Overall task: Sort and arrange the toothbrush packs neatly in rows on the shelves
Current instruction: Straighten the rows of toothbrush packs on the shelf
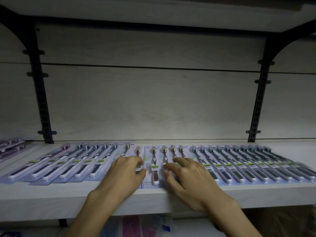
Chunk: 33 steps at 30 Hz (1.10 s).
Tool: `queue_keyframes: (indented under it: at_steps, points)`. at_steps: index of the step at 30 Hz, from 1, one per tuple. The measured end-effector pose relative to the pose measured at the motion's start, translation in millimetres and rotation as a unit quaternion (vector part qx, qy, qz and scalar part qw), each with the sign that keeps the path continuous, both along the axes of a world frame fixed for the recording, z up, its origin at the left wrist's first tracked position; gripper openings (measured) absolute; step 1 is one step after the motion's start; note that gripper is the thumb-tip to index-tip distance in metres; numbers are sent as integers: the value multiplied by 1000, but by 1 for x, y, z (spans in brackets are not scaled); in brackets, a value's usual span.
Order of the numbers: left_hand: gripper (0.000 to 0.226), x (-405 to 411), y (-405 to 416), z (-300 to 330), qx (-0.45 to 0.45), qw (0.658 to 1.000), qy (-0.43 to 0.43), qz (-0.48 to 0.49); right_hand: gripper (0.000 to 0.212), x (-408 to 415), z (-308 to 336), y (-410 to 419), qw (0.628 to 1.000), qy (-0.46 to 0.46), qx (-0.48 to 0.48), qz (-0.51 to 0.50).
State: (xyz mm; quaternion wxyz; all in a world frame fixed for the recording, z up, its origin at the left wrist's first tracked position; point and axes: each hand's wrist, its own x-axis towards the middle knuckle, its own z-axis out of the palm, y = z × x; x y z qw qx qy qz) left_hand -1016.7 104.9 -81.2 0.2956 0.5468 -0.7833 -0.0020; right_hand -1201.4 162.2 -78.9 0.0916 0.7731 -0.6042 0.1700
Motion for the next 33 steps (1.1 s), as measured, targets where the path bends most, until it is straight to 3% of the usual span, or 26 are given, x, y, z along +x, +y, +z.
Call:
queue_keyframes:
  at_steps: [10, 16, 21, 28, 33]
  points:
    - [25, 6, -1, 4, -21, 999, 39, 31, 42, -1, -1, -1, 1000, 1, 20, -2]
    - [28, -1, 5, 7, -29, 999, 41, 4, 50, -3, -2, -3, 1000, -9, 22, 4]
    - [26, -10, 13, 5, -34, 999, -8, 2, 72, -7, -7, -7, 1000, -9, -10, 10]
    - [28, -11, 12, 1, -35, 999, -11, 3, 69, -8, -11, -10, 1000, -15, -18, 14]
    - [34, -9, 12, 0, 6, 998, 23, -51, 70, -8, -10, -10, 1000, -18, -13, 16]
